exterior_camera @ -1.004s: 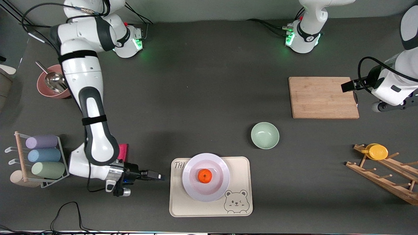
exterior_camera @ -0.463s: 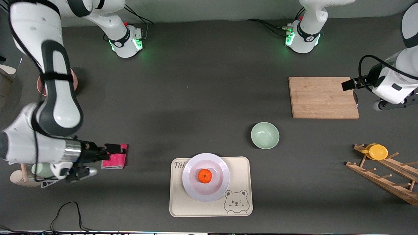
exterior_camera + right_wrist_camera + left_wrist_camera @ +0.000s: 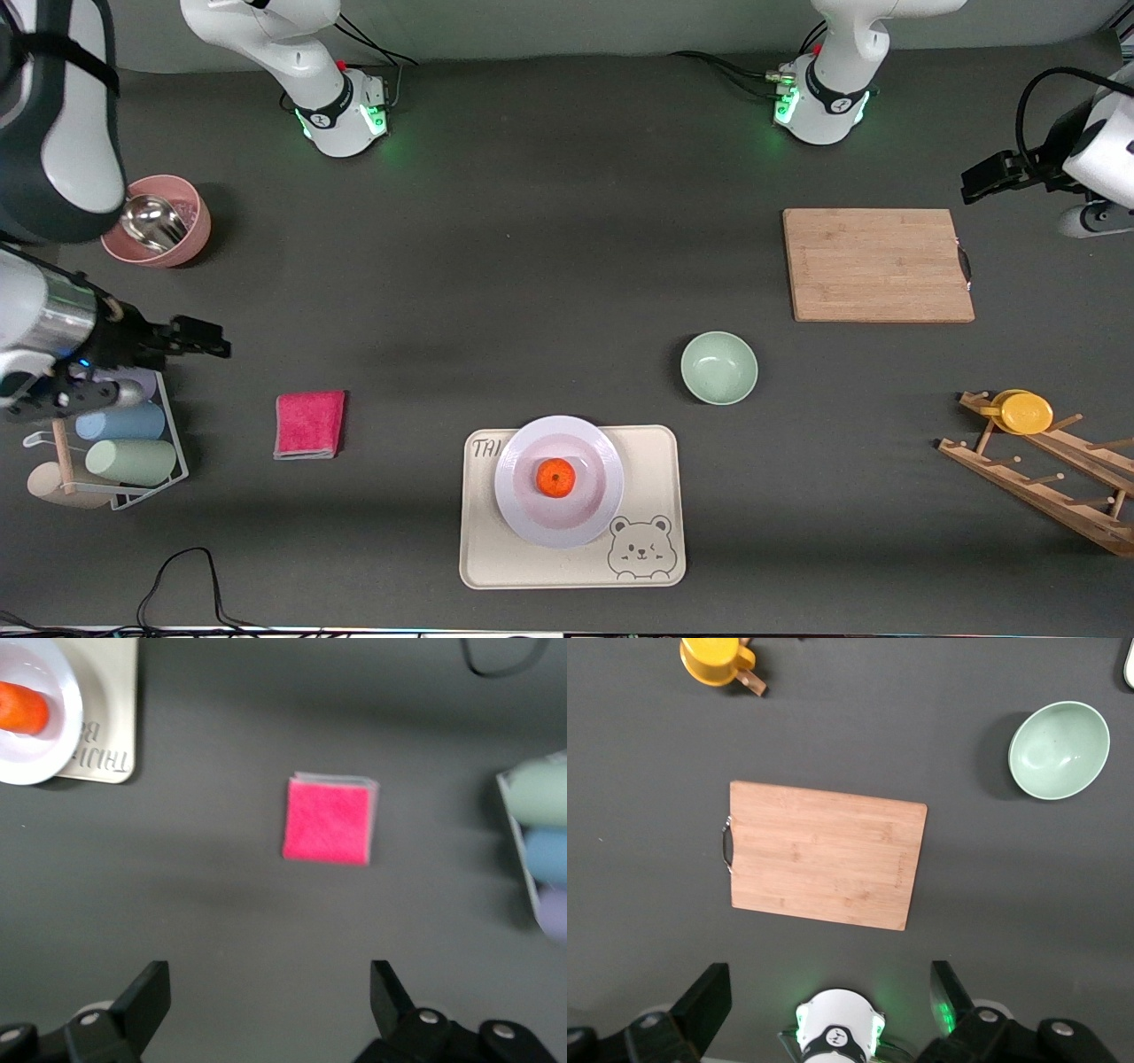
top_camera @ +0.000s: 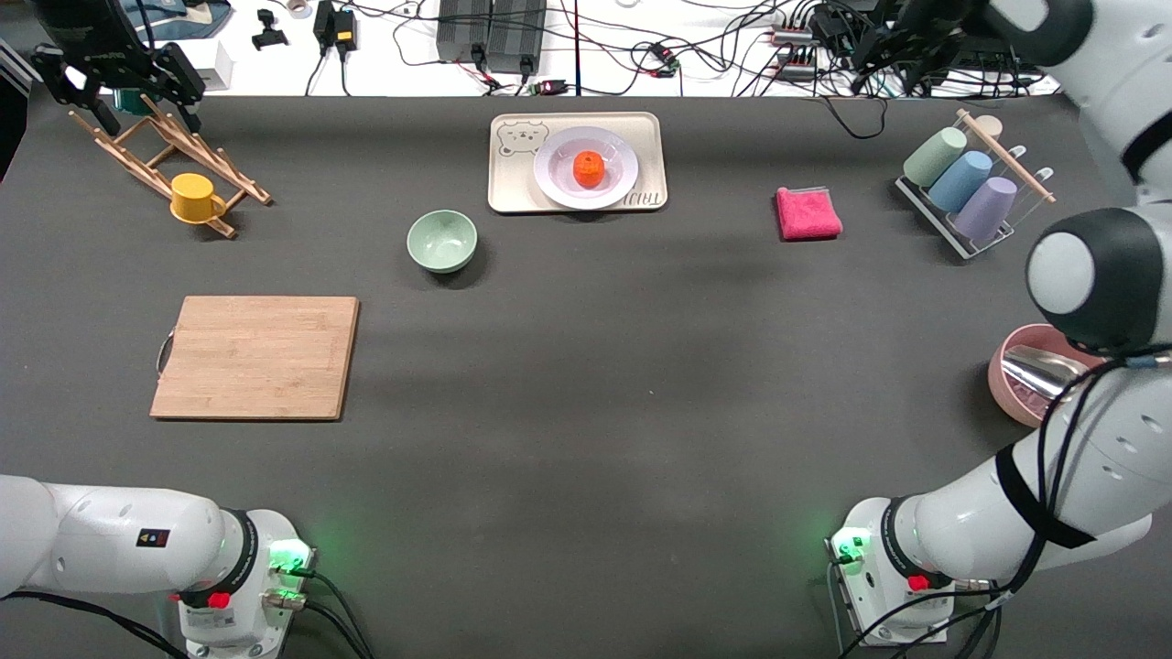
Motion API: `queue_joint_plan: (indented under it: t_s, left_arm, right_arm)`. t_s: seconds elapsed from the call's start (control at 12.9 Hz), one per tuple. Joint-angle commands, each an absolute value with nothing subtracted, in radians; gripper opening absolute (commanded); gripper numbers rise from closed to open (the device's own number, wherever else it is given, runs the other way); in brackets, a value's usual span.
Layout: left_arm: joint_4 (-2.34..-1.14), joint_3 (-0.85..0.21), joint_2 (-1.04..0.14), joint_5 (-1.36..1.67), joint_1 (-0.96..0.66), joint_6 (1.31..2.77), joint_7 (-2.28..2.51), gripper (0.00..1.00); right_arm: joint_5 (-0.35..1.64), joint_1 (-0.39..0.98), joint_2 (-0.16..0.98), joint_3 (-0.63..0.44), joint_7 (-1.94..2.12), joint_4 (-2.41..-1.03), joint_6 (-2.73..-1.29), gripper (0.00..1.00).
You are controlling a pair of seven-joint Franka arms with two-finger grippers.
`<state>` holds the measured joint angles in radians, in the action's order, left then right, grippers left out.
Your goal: Place orange and plate with both arms
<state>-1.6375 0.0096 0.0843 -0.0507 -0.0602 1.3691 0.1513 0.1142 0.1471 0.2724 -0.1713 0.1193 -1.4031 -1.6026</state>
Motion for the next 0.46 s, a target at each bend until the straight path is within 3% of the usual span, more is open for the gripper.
queue_joint_plan:
  t_s: [0.0, 0.39]
  left_arm:
    - [-1.6, 0.038, 0.064, -0.078, -0.097, 1.361, 0.126, 1.0]
    - [-1.608, 0.061, 0.063, -0.098, -0.113, 1.368, 0.13, 1.0]
  right_arm:
    - [0.04, 0.126, 0.167, -0.158, 0.072, -1.45, -1.559, 1.0]
    - [0.02, 0.107, 0.126, -0.182, 0.071, -1.453, -1.516, 1.0]
